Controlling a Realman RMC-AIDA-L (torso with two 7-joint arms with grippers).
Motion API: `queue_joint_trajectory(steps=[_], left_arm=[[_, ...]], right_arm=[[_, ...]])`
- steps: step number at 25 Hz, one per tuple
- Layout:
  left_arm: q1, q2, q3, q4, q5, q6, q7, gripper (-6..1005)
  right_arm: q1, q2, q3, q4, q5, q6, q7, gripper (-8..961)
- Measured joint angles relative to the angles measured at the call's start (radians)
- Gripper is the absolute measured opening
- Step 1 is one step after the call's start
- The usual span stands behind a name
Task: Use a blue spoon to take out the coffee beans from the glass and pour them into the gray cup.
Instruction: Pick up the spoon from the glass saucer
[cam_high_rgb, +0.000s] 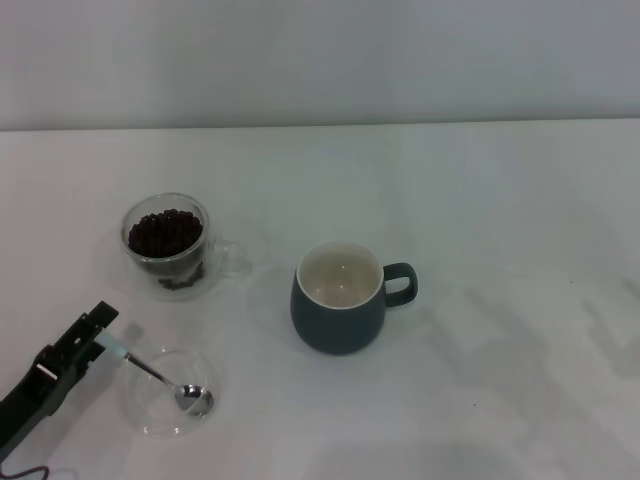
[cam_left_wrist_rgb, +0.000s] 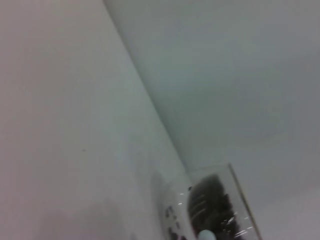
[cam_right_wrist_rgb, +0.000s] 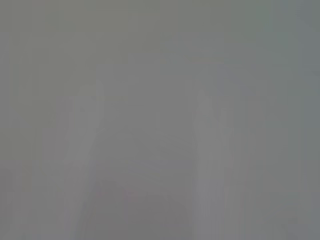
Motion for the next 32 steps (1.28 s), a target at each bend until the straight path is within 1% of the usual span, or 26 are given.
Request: queue_joint_trajectory(steps=[6, 12, 17, 28, 32], left_arm=[[-0.01, 0.001, 0.006, 0.002, 0.019, -0.015, -0.003, 807], [-0.015, 0.002, 0.009, 0.002, 0.019, -0.017, -0.008, 566], [-0.013, 0.002, 0.004, 0.002, 0.012, -0.033, -0.009, 321], [-0.01, 0.0, 0.001, 0.01, 0.007, -0.058, -0.002, 140], [0.024, 0.002, 0.002, 0.06, 0.007, -0.045, 0.01, 130]], right_arm=[[0.0, 0.0, 0.0, -0.006, 0.0, 0.012, 0.001, 654], [0.002, 0.0, 0.0, -0.007, 0.0, 0.017, 0.0, 654], [0.003, 0.0, 0.005, -0.008, 0.0, 0.018, -0.001, 654], [0.0, 0.0, 0.001, -0.009, 0.0, 0.018, 0.001, 655], [0.0, 0.001, -0.001, -0.009, 0.0, 0.019, 0.001, 655]])
